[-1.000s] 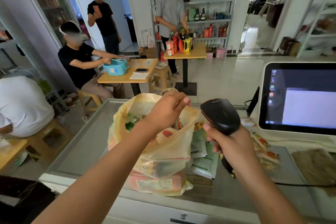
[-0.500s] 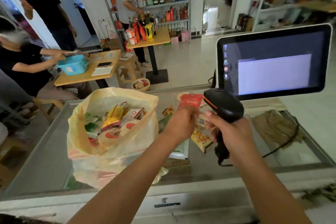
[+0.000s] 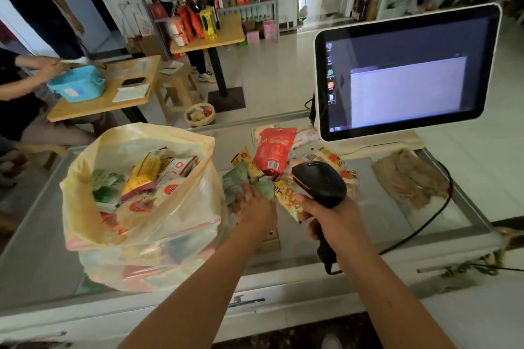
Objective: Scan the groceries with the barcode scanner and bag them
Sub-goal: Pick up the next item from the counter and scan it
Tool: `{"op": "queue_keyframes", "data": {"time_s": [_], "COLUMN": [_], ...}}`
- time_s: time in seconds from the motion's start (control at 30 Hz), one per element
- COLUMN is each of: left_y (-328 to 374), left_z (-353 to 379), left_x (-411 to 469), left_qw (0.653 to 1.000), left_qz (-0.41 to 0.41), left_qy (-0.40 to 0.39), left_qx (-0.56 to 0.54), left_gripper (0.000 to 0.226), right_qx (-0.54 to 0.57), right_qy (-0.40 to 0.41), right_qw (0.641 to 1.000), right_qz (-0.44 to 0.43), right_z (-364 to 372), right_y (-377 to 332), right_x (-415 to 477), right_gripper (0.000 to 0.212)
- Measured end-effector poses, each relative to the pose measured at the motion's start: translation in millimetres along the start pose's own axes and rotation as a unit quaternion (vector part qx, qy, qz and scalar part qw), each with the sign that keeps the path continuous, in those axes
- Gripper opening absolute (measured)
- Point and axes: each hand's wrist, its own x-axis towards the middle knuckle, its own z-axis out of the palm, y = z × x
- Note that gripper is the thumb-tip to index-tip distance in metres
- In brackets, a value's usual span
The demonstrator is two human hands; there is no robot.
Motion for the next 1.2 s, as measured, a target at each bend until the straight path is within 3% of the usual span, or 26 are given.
{"op": "queue_keyframes", "data": {"time_s": [0.2,0.3,0.4,0.5,0.57,0.7,0.9,0.97,1.0,1.07,1.13,1.2], "left_y": [-0.4,1.4,17.0,42.7,55.6,63.2,68.6,69.8,68.8,64.5,58.4,53.0], "left_z": [-45.8,-66.1,-87.1,-108.5,-119.3,-126.7,-107.6,-108.0,-109.3,-115.7,-127.0,-138.5], "left_x": [-11.7,-15.8,-31.9,-49.0,-45.8,-35.5,-48.4,-58.0,-60.9,-66.5,-69.1,-68.8], "left_qw": [0.968,0.948,0.906,0.831,0.783,0.677,0.618,0.617,0.607,0.535,0.486,0.483], "left_qz": [0.062,0.062,0.101,0.178,0.175,0.120,0.074,0.032,0.009,-0.013,-0.011,0.007], "left_qy": [0.206,0.254,0.314,0.338,0.288,0.070,-0.142,-0.254,-0.320,-0.423,-0.446,-0.424], "left_qx": [-0.129,-0.182,-0.265,-0.405,-0.523,-0.723,-0.770,-0.744,-0.728,-0.731,-0.752,-0.766], "left_gripper": [0.045,0.052,0.052,0.042,0.039,0.037,0.037,0.031,0.044,0.073,0.067,0.039], "right_qx": [-0.010,-0.005,0.019,0.069,0.091,0.048,0.038,0.017,0.005,-0.015,-0.038,-0.053], "right_qy": [0.007,0.012,0.033,0.080,0.105,0.109,0.138,0.143,0.139,0.116,0.065,0.011], "right_qw": [1.000,1.000,0.999,0.993,0.987,0.983,0.969,0.965,0.965,0.965,0.967,0.969], "right_qz": [0.005,-0.001,-0.019,-0.051,-0.082,-0.140,-0.202,-0.218,-0.222,-0.233,-0.243,-0.243], "right_z": [-1.1,-0.5,-1.3,-5.9,-13.9,-28.4,-23.5,-23.0,-22.8,-22.8,-24.8,-28.9], "right_y": [-1.5,-6.5,-14.0,-25.6,-35.9,-54.6,-61.2,-60.4,-59.2,-58.5,-60.0,-61.4], "right_x": [8.2,11.0,12.2,11.3,10.6,8.5,6.1,7.0,7.3,5.4,1.0,-3.0], "right_gripper": [0.021,0.022,0.026,0.030,0.030,0.033,0.041,0.041,0.042,0.041,0.039,0.035]}}
